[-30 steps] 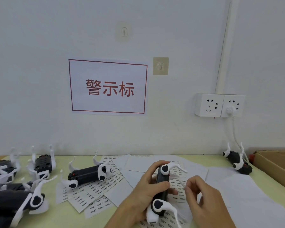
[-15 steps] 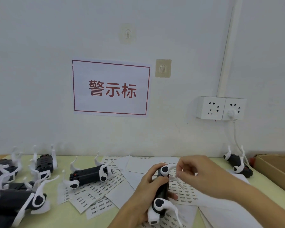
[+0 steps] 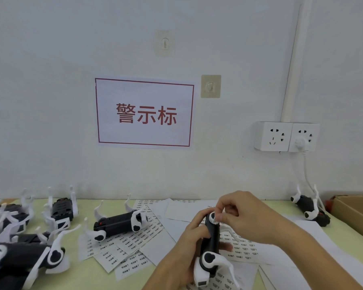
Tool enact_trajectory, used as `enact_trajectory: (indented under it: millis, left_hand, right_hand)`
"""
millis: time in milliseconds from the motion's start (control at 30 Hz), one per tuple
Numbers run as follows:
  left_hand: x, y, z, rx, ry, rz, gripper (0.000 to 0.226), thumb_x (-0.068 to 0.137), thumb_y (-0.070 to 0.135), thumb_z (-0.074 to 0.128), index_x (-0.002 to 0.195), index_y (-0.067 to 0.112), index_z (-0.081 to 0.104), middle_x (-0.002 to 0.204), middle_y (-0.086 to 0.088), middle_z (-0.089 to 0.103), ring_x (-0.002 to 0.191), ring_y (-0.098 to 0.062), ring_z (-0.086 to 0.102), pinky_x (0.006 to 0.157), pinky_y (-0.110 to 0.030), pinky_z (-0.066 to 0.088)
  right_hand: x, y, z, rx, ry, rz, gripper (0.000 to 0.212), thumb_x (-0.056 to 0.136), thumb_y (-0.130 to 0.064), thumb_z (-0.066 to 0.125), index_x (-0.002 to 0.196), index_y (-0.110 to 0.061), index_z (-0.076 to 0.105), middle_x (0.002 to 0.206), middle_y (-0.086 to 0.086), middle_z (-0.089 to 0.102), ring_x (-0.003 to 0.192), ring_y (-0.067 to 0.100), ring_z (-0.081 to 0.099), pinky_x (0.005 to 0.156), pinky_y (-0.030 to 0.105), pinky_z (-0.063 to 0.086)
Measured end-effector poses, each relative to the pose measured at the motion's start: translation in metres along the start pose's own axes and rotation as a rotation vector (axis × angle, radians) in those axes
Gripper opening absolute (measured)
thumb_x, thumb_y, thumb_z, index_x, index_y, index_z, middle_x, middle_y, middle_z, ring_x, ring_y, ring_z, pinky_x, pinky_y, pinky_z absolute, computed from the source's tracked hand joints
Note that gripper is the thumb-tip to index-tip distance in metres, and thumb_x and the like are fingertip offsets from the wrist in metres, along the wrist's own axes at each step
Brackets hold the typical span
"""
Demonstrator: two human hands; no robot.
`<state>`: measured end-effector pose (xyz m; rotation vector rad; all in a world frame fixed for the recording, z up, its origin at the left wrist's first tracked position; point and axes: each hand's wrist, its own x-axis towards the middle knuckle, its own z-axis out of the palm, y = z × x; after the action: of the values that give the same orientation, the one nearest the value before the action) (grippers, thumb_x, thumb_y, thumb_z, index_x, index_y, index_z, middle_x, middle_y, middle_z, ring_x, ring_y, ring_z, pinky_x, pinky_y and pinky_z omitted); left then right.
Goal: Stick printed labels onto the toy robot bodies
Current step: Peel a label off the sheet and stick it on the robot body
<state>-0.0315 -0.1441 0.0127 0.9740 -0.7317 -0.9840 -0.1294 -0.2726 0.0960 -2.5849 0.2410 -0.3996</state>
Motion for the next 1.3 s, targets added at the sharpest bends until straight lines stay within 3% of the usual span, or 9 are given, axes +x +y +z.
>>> enact_trajectory:
  millis: [567,767,867,1133,1300]
  left_hand:
    - [0.0019,0.0009,-0.0017,-0.022,-0.016,-0.015,0.056,0.067,0.008,0.054,0.121,0.017,0.065,0.106,-0.017,0.069,0.081,-0.039,0.065,0.06,-0.032,0.054]
    - [0.0025,0.0017,-0.0019,-0.032,-0.056,0.002,0.064,0.054,0.012,0.064,0.118,0.017,0.067,0.104,-0.018,0.069,0.08,-0.038,0.066,0.06,-0.032,0.054]
    - [0.0028,0.0021,-0.0016,-0.046,-0.055,0.013,0.064,0.052,0.013,0.067,0.116,0.017,0.069,0.102,-0.018,0.07,0.08,-0.039,0.065,0.059,-0.032,0.054]
    - [0.0038,-0.0009,-0.003,0.008,-0.018,0.012,0.056,0.069,0.004,0.058,0.123,0.018,0.063,0.109,-0.018,0.069,0.083,-0.04,0.066,0.059,-0.03,0.053]
    - [0.0033,-0.0021,-0.0029,0.019,-0.014,0.024,0.055,0.069,0.004,0.061,0.122,0.021,0.065,0.109,-0.019,0.068,0.081,-0.039,0.067,0.06,-0.032,0.054]
  right_hand:
    - [-0.0031,0.003,0.0059,-0.182,0.005,-0.002,0.027,0.086,-0.027,0.067,0.061,-0.032,0.06,0.068,-0.006,0.048,0.06,0.01,0.044,0.058,0.026,0.039]
    - [-0.0043,0.0003,0.0068,-0.21,0.0,0.002,0.031,0.088,-0.027,0.067,0.059,-0.034,0.057,0.066,-0.009,0.047,0.06,0.002,0.048,0.055,0.023,0.036]
    - [-0.0044,-0.0004,0.0065,-0.214,-0.004,0.004,0.029,0.088,-0.027,0.066,0.06,-0.033,0.058,0.067,-0.008,0.047,0.059,0.007,0.046,0.056,0.026,0.038]
    - [-0.0056,-0.0002,0.0068,-0.217,0.001,-0.008,0.024,0.085,-0.03,0.064,0.061,-0.032,0.059,0.069,-0.007,0.049,0.064,0.011,0.047,0.06,0.031,0.044]
    - [-0.0046,0.0016,0.0075,-0.213,0.002,-0.007,0.027,0.084,-0.031,0.065,0.059,-0.033,0.057,0.065,-0.008,0.047,0.06,0.009,0.045,0.055,0.026,0.039]
